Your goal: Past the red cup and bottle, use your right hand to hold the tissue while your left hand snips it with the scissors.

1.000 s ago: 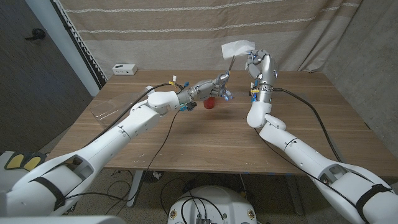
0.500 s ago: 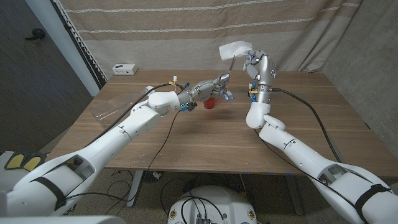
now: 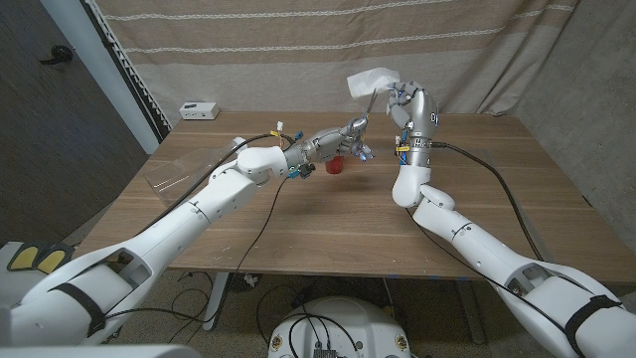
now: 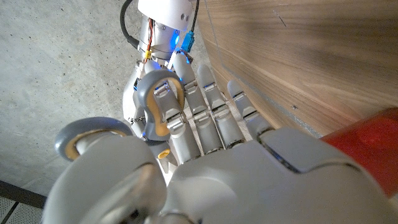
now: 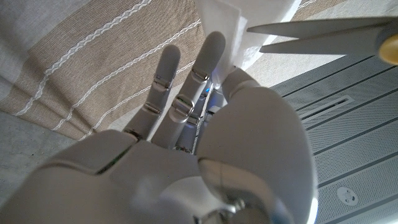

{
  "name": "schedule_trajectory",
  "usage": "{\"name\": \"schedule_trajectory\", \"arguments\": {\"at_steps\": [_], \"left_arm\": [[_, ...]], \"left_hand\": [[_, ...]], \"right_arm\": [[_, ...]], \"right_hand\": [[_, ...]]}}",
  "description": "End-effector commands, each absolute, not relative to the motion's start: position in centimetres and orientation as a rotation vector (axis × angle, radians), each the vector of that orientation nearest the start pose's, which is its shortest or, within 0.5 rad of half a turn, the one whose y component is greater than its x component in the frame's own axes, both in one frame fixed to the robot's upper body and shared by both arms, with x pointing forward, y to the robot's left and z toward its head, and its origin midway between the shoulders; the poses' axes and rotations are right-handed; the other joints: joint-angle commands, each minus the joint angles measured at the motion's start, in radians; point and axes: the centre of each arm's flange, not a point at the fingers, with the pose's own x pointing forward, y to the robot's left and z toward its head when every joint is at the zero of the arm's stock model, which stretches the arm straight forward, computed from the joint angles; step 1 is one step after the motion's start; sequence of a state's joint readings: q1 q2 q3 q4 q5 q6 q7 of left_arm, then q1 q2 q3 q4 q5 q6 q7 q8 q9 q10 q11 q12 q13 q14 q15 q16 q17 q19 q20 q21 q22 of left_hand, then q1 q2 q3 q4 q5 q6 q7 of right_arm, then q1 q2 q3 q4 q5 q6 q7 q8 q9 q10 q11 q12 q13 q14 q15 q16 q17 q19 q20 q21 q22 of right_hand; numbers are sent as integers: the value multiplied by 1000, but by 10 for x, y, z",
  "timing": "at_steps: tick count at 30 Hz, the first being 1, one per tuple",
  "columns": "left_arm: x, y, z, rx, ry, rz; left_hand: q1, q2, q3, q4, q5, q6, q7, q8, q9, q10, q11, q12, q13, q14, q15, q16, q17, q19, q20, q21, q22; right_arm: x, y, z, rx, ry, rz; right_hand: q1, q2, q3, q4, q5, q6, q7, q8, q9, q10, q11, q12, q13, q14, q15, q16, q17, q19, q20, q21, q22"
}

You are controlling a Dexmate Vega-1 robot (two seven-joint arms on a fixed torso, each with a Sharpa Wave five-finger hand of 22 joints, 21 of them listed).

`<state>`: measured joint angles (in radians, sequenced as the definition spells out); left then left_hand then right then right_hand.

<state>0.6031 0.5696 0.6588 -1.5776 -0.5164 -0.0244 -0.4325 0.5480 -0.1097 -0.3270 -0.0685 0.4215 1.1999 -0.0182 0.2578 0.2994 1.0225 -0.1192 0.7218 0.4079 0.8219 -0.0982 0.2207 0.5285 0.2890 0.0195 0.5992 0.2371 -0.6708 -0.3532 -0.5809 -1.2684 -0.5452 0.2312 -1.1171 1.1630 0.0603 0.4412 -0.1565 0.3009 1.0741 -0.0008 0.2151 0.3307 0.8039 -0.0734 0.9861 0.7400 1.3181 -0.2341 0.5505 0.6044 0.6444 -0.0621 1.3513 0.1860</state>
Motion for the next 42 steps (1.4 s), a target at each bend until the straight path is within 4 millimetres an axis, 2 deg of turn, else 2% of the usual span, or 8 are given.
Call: {"name": "schedule_trajectory", "arguments": {"at_steps": [1, 9, 17, 42], "left_arm": [[594, 99, 44, 440, -568, -903], [593, 100, 44, 440, -570, -898], [591, 101, 43, 436, -573, -888], [587, 99, 40, 439, -577, -899]], "left_hand": [[6, -2, -2, 8, 4, -28, 31, 0, 3, 38, -43, 6, 4, 3, -110, 2, 1, 0, 5, 1, 1], [6, -2, -2, 9, 4, -32, 32, -1, 3, 38, -46, 7, 6, 3, -109, 2, 0, 0, 5, 1, 0], [6, -3, -2, 10, 4, -30, 31, 0, 3, 41, -44, 8, 2, 3, -110, 2, 0, 0, 5, 1, 0], [6, -5, -3, 13, 4, -31, 32, -1, 1, 40, -46, 9, 0, 3, -109, 3, -1, -3, 6, 1, -1]], "right_arm": [[595, -186, 47, -590, -1270, -638], [597, -189, 45, -584, -1251, -635], [597, -194, 43, -574, -1255, -620], [592, -192, 39, -611, -1311, -594]], "right_hand": [[-3, -3, 9, 0, -5, 8, -2, 4, 0, 8, -4, -6, -2, 6, -1, -5, 2, -4, -112, 5, 3], [-3, -4, 11, 0, -8, 1, -13, 0, -3, 0, -9, -10, 1, 5, -1, -8, 3, -8, -115, 9, 4], [-3, -3, 13, 1, -11, -3, -13, -2, -6, -3, -12, -13, 1, 3, -1, -12, 3, -14, -117, 11, 4], [-5, 3, 20, 5, -32, -12, -25, -6, -17, -20, -27, -28, 2, -5, -1, -24, 11, -40, -120, 26, 8]]}}
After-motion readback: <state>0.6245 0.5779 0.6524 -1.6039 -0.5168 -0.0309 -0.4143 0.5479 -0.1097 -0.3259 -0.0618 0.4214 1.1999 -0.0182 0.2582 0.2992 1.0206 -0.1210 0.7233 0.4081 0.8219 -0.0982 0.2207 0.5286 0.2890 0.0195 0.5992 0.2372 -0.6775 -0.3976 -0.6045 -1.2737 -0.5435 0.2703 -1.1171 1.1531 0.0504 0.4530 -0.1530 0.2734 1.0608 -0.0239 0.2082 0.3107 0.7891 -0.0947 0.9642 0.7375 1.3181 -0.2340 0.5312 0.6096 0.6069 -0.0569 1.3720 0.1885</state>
